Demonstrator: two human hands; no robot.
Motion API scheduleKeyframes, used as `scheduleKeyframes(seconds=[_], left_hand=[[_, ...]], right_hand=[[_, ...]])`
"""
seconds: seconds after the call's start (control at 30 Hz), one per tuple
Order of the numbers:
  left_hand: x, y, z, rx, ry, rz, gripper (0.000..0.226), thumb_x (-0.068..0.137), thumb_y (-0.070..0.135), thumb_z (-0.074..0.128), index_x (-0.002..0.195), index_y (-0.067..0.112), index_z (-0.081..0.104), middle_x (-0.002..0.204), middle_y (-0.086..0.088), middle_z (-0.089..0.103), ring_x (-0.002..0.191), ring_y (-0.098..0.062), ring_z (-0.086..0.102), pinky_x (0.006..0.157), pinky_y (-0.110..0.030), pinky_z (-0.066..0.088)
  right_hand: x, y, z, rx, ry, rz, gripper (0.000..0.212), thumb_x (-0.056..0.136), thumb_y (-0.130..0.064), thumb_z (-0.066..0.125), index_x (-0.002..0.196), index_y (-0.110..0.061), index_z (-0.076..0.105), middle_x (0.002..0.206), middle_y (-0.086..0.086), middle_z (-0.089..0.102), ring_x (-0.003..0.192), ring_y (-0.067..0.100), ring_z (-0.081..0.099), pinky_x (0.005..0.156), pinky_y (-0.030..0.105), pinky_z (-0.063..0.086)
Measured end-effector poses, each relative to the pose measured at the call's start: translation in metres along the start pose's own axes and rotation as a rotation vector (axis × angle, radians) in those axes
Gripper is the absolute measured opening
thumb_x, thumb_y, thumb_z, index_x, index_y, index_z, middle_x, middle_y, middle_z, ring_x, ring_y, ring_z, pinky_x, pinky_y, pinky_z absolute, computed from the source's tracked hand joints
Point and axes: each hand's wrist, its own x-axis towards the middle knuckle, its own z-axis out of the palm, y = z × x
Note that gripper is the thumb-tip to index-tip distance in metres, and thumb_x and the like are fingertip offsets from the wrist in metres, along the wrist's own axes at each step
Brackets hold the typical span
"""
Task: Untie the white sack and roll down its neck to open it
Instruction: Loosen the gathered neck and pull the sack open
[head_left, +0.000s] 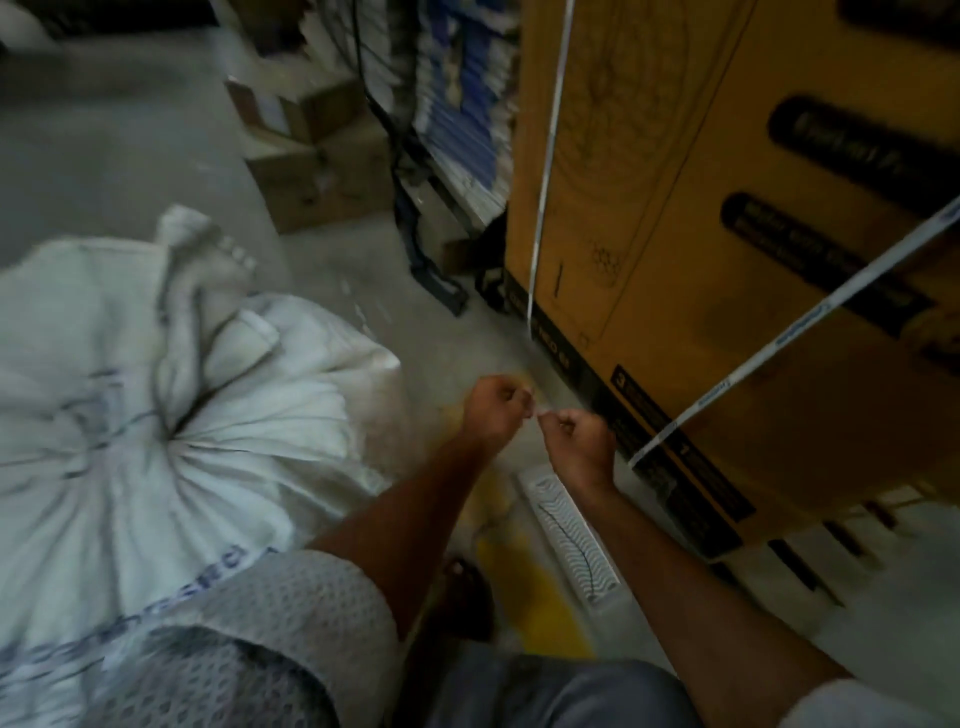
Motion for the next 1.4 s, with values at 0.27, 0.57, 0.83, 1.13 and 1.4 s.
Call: scheduleKeyframes(seconds=[0.27, 0.57, 0.83, 1.13, 1.4], left_hand=[[-0.083, 0.084, -0.184, 0.237, 0.291, 0.259, 0.017, 0.085, 0.010, 0.068, 0.100, 0.008, 0.077, 0.090, -0.009, 0.078, 0.083, -0.012, 0.070, 0.069, -0.004, 0.043], [-0.148, 0.044, -0.363, 0.419, 0.726, 0.276, 0.024, 0.083, 0.020, 0.060, 0.105, 0.016, 0.071, 0.104, -0.006, 0.071, 0.102, -0.026, 0.065, 0.094, -0.039, 0.049], [-0.146, -0.026, -0.429, 0.575, 0.846, 0.085, 0.055, 0.087, 0.018, 0.063, 0.140, 0.016, 0.049, 0.145, -0.009, 0.048, 0.137, -0.031, 0.039, 0.112, -0.047, 0.034], [-0.092, -0.047, -0.451, 0.362, 0.593, -0.346, 0.112, 0.075, 0.050, 0.077, 0.156, 0.014, 0.008, 0.148, -0.015, 0.048, 0.138, -0.037, 0.043, 0.111, -0.053, 0.037], [-0.115, -0.018, -0.431, -0.108, 0.746, -0.340, 0.052, 0.099, 0.051, 0.020, 0.142, 0.027, 0.035, 0.078, -0.016, 0.076, 0.056, -0.023, 0.070, 0.058, -0.028, 0.052]], right_hand=[[-0.088, -0.169, 0.050, -0.008, -0.073, -0.317, 0.044, 0.090, -0.039, 0.059, 0.058, -0.012, 0.048, 0.054, 0.004, 0.049, 0.059, 0.026, 0.054, 0.052, 0.034, 0.036], [-0.160, -0.279, 0.148, 0.042, -0.244, -0.505, 0.029, 0.086, -0.035, 0.064, 0.067, -0.013, 0.061, 0.066, 0.000, 0.065, 0.072, 0.022, 0.064, 0.065, 0.029, 0.046], [-0.142, -0.310, 0.227, -0.080, -0.302, -0.496, 0.056, 0.085, -0.033, 0.068, 0.132, -0.014, 0.047, 0.137, 0.010, 0.049, 0.124, 0.030, 0.051, 0.100, 0.044, 0.046], [-0.097, -0.304, 0.263, -0.038, -0.448, -0.253, 0.099, 0.079, -0.015, 0.075, 0.156, -0.014, 0.011, 0.145, 0.017, 0.048, 0.129, 0.034, 0.051, 0.105, 0.040, 0.045], [-0.124, -0.290, 0.217, 0.157, -0.533, -0.469, 0.040, 0.076, -0.003, 0.063, 0.114, -0.014, 0.060, 0.097, 0.000, 0.069, 0.089, 0.017, 0.065, 0.076, 0.030, 0.051]])
